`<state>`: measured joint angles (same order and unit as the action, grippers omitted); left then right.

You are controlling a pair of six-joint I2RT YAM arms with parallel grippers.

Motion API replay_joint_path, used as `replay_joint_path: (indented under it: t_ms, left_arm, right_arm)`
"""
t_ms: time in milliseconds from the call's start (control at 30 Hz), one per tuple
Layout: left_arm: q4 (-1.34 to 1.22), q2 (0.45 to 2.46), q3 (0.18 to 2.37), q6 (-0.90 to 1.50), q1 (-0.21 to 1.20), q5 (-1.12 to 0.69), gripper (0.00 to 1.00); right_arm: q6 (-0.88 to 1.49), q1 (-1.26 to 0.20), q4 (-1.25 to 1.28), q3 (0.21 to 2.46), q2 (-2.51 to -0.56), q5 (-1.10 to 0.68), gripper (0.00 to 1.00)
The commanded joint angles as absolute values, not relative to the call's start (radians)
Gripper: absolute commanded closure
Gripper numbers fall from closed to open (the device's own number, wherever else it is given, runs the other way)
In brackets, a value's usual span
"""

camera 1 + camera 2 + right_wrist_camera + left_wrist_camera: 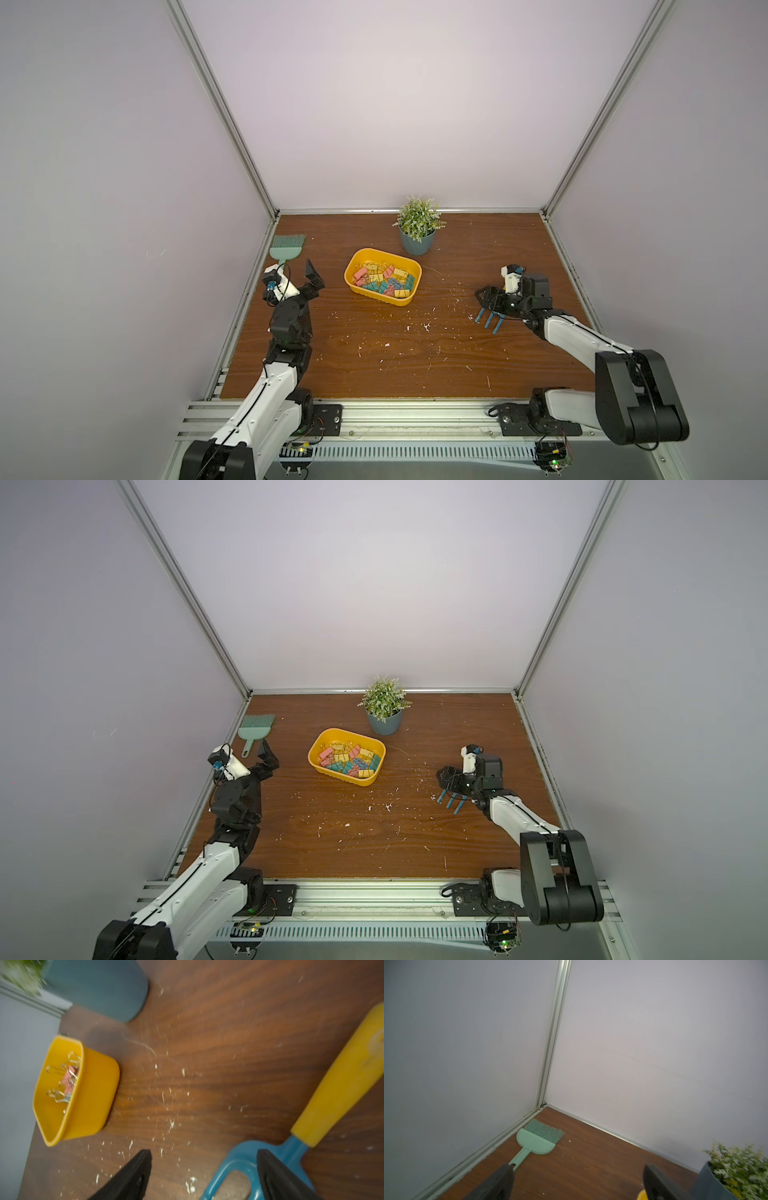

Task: Take out the binder clips from the storage box
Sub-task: Move the distractor to the center of the board.

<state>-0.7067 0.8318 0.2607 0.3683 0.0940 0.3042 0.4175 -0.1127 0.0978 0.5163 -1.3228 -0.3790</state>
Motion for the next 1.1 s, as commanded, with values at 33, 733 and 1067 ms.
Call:
replay_joint_path:
  t_ms: [33, 733, 1067]
  left_arm:
    - [-0.624, 0.864, 0.258, 0.557, 0.080, 0.158, 0.00]
    - [-0.074, 1.350, 0.767, 0.448, 0.086, -0.185, 0.00]
    - [0.018, 1.673, 1.027, 0.443, 0.083, -0.250, 0.00]
  right_arm:
    - [0.443, -0.203, 0.020, 0.575, -1.333, -0.430, 0.16]
    - [0.443, -0.132, -0.240, 0.642, -1.375, 0.074, 0.10]
    - [0.529, -0.249, -0.002, 0.731, -1.400, -0.303, 0.21]
